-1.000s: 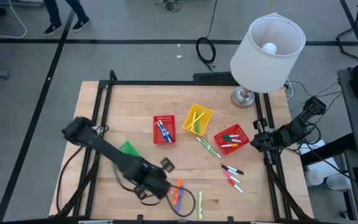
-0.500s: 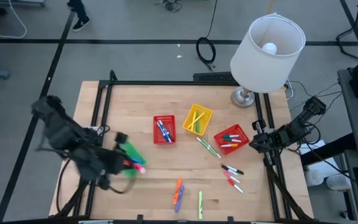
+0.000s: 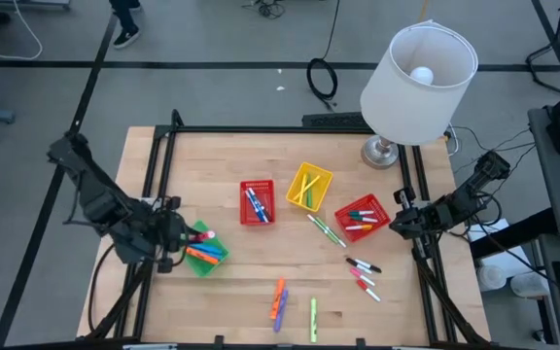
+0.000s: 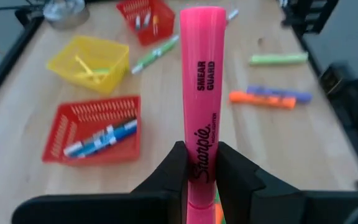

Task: Pick & Place Markers
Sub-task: Put the large pink highlighter pen into the green bin, then put the green marker pen into the left red bin

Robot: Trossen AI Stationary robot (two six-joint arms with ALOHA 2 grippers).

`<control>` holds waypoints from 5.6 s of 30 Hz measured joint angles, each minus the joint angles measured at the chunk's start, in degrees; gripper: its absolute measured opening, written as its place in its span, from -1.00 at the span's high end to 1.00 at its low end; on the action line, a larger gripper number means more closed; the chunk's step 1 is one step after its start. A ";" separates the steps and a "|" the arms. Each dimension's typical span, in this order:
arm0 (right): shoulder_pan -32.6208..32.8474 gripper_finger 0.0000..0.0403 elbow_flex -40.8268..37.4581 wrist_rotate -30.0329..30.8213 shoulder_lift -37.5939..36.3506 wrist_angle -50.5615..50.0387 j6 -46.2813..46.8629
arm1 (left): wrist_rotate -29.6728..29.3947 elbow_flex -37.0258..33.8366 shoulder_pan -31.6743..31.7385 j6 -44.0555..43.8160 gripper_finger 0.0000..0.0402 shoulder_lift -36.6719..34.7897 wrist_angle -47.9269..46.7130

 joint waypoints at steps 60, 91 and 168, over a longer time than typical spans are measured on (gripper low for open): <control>-0.04 1.00 0.04 4.81 0.04 -9.43 -6.32 | 13.41 -11.10 9.22 26.78 0.86 -5.53 18.71; -0.48 1.00 0.04 9.35 2.85 -13.17 -4.57 | 12.66 -51.14 18.39 32.52 0.98 -32.65 70.34; -33.66 0.16 62.23 -6.20 92.17 -71.39 46.70 | 9.80 -51.14 20.27 25.19 0.89 -32.50 62.73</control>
